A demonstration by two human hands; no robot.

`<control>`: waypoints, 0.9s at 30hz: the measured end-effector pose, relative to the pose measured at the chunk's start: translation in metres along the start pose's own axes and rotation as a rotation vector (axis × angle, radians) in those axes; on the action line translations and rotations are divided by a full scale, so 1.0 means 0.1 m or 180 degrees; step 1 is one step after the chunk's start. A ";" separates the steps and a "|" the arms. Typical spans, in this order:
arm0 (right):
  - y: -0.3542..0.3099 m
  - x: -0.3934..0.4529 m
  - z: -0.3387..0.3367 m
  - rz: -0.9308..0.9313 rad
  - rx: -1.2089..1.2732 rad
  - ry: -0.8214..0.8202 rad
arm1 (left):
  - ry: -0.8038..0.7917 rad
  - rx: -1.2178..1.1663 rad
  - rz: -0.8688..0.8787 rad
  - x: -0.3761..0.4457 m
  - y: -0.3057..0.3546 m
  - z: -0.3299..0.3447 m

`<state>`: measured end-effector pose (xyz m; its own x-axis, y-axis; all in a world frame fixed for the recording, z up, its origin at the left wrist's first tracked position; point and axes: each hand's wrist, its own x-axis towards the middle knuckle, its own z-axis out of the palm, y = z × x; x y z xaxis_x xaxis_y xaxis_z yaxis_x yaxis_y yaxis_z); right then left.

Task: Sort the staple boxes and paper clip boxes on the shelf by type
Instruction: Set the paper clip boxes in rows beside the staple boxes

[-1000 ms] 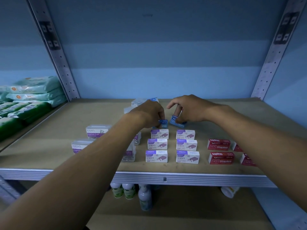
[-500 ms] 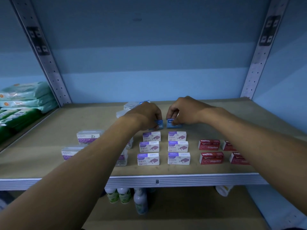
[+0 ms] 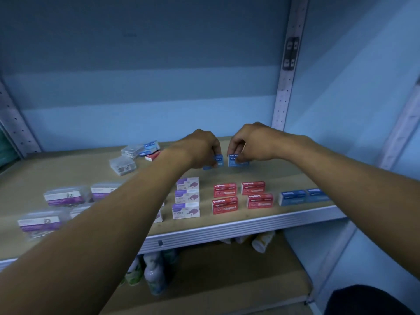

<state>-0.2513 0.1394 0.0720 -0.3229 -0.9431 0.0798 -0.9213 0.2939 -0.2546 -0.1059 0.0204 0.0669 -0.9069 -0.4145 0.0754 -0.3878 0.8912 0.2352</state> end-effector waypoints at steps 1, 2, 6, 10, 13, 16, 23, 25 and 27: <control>0.08 -0.07 -0.04 0.0025 -0.0019 0.0010 | 0.0002 -0.0009 0.0062 0.04 0.09 0.03; 0.16 -0.15 -0.07 0.0055 -0.0037 0.0014 | 0.0005 -0.0011 0.0127 0.08 0.18 0.06; 0.46 -0.42 -0.18 0.0220 -0.0066 0.0046 | 0.0031 0.0063 0.0415 0.22 0.55 0.21; 0.70 -0.65 -0.22 0.0356 -0.0169 0.0034 | -0.0021 0.0014 0.0566 0.31 0.83 0.33; 0.84 -0.79 -0.23 0.0448 -0.0231 0.0006 | -0.0056 -0.0026 0.0631 0.36 0.98 0.40; 0.93 -0.87 -0.23 0.0503 -0.0233 -0.0030 | -0.0101 -0.0003 0.0687 0.38 1.07 0.45; 1.02 -1.01 -0.20 0.0587 -0.0167 -0.0069 | -0.0158 0.0001 0.0782 0.36 1.20 0.57; 1.03 -1.03 -0.17 0.0598 -0.0158 -0.0089 | -0.0186 -0.0011 0.0783 0.36 1.22 0.59; 1.04 -1.05 -0.15 0.0612 -0.0136 -0.0093 | -0.0215 0.0004 0.0785 0.34 1.25 0.60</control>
<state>-0.3164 0.2715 0.0511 -0.4879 -0.8729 0.0056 -0.8519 0.4748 -0.2211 -0.1955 0.1284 0.0403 -0.9830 -0.1714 0.0656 -0.1536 0.9641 0.2165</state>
